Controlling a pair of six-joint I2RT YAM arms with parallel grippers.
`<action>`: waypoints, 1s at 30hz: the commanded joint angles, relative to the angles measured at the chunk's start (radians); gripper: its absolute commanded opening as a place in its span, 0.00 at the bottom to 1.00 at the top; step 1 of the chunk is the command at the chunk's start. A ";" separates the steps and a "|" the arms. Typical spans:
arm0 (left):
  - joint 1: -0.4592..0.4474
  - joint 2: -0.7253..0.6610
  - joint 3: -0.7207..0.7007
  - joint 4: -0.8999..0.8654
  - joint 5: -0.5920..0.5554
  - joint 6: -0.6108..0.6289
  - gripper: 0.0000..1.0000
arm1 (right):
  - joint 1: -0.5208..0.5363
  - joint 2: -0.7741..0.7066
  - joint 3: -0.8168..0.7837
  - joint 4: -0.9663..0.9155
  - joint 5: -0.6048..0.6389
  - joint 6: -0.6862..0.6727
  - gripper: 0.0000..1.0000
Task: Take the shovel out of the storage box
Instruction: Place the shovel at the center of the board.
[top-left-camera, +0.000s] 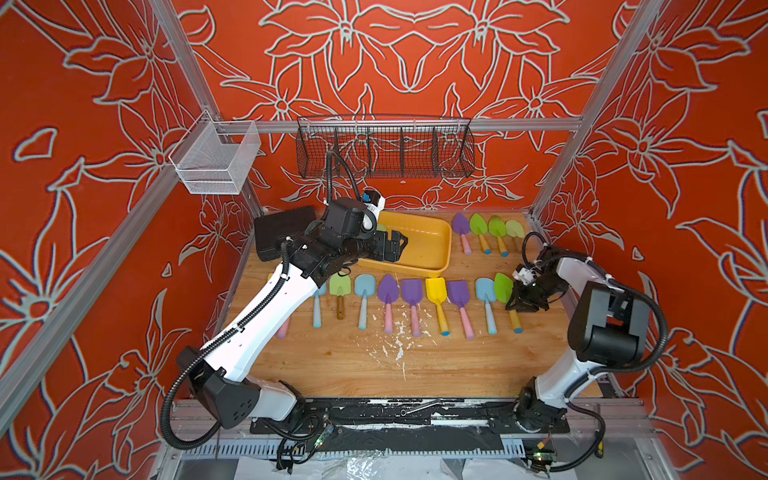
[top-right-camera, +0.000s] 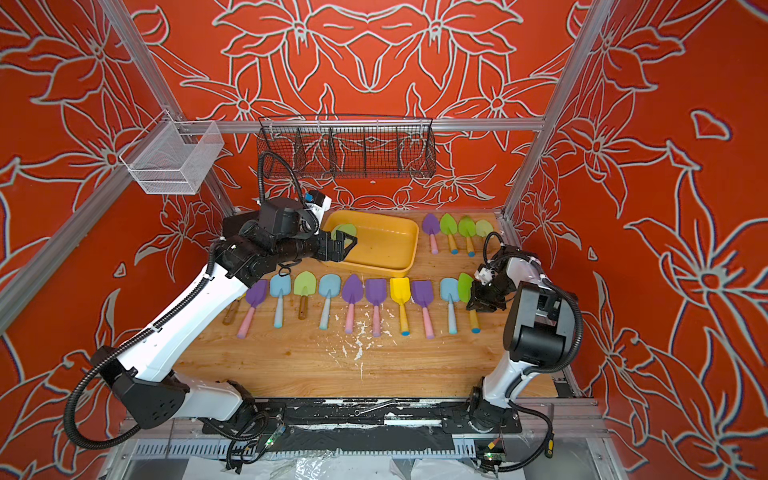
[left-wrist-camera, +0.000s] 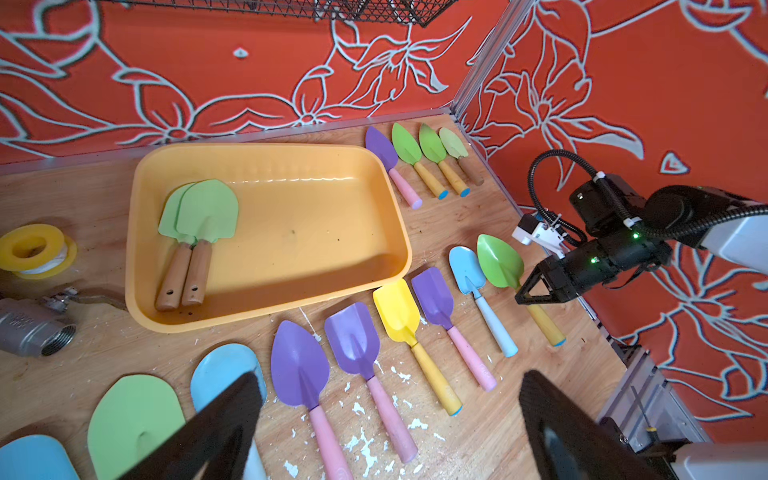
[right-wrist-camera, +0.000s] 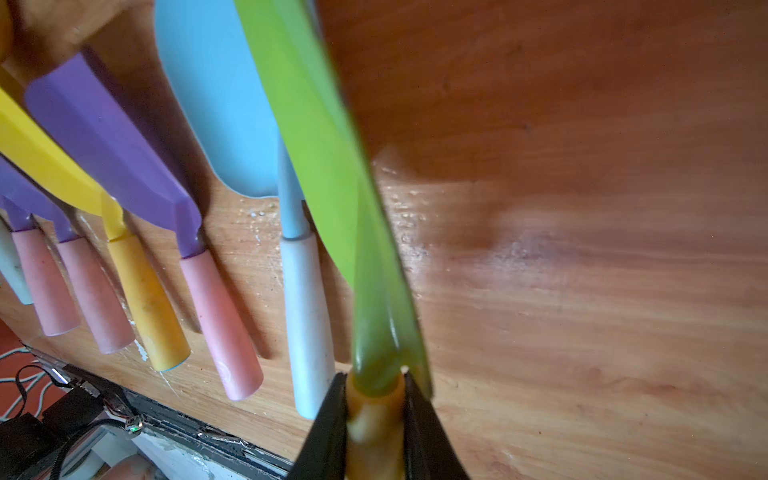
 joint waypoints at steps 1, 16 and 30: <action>0.008 -0.026 -0.014 0.022 0.017 -0.009 0.97 | -0.018 0.015 0.037 -0.025 0.014 -0.034 0.00; 0.024 0.005 -0.004 0.014 0.018 -0.015 0.97 | -0.070 0.104 0.067 -0.008 -0.033 -0.031 0.00; 0.027 0.006 -0.016 0.011 0.023 -0.027 0.97 | -0.070 0.193 0.101 -0.009 0.009 -0.018 0.15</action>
